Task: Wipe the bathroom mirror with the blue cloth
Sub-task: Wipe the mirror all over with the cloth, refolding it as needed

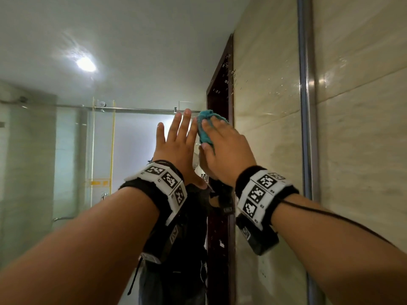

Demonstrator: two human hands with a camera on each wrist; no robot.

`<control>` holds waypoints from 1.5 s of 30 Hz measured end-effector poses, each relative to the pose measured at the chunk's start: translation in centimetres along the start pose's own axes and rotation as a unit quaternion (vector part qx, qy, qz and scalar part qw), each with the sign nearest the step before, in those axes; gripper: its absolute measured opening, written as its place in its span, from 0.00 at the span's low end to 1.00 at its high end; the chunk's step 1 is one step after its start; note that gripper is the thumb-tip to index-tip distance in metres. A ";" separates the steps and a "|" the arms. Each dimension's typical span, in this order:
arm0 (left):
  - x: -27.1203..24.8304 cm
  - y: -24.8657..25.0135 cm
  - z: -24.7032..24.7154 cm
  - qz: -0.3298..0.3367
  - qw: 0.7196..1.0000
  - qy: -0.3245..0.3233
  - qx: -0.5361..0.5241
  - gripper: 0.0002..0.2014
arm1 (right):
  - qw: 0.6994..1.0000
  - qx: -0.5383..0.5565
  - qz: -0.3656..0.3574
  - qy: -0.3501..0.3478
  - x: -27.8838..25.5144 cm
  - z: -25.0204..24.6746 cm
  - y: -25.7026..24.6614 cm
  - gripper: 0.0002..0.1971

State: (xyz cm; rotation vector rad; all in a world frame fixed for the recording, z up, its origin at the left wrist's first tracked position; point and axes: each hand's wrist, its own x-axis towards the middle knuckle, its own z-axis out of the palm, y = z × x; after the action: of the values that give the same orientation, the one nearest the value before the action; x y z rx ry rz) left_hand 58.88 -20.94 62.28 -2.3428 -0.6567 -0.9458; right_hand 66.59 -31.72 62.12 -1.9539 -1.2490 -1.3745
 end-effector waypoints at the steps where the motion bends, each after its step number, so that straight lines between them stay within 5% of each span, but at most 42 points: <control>1: 0.0 0.0 0.0 -0.001 1.000 -0.002 0.001 0.74 | 1.000 -0.024 -0.016 -0.006 0.0 -0.2 0.4 0.27; 4: 0.0 0.1 -0.1 -0.003 1.000 -0.009 -0.002 0.74 | 1.000 -0.008 -0.024 -0.008 1.6 -2.2 2.6 0.25; 9: 0.0 0.1 -0.2 -0.005 1.000 -0.014 -0.012 0.75 | 0.994 0.048 0.086 0.041 4.6 -3.6 3.0 0.27; 12: 0.1 0.2 -0.1 -0.007 1.000 -0.016 -0.004 0.76 | 0.999 0.023 0.014 0.022 3.2 -1.7 0.8 0.32; 16: 0.1 0.2 -0.2 -0.010 1.000 -0.015 -0.002 0.76 | 0.998 -0.001 -0.062 0.033 3.4 -2.3 2.5 0.24; 19: 0.0 0.2 0.0 -0.007 1.000 -0.013 -0.011 0.75 | 0.991 0.094 0.060 0.071 5.0 -4.5 5.6 0.19; 22: 0.1 0.1 0.1 -0.009 1.000 -0.014 -0.014 0.75 | 0.985 0.044 0.141 0.085 6.1 -4.1 6.0 0.23; 29: 0.2 0.4 0.0 -0.016 1.000 -0.014 -0.009 0.75 | 0.998 -0.012 -0.011 0.063 5.2 -2.1 2.6 0.30; 36: 0.1 0.3 0.0 -0.013 1.000 -0.015 -0.018 0.76 | 0.979 0.030 0.162 0.121 5.6 -4.0 7.2 0.23; 39: 0.2 0.4 -0.2 -0.015 1.000 -0.022 -0.013 0.76 | 0.981 0.093 0.124 0.118 5.0 -2.4 5.2 0.21; 43: 0.2 0.6 -0.3 -0.023 0.999 -0.021 -0.010 0.76 | 0.995 0.037 0.018 0.096 3.2 -1.9 4.3 0.26; 45: 0.0 0.6 -0.5 -0.018 1.000 -0.020 -0.005 0.76 | 0.993 0.057 0.042 0.098 3.4 -3.1 5.2 0.24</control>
State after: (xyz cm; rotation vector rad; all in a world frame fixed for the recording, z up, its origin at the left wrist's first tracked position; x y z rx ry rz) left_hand 59.06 -21.69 62.42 -2.3708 -0.7136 -0.9213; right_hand 69.82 -35.28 67.14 -1.7304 -1.1150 -1.3837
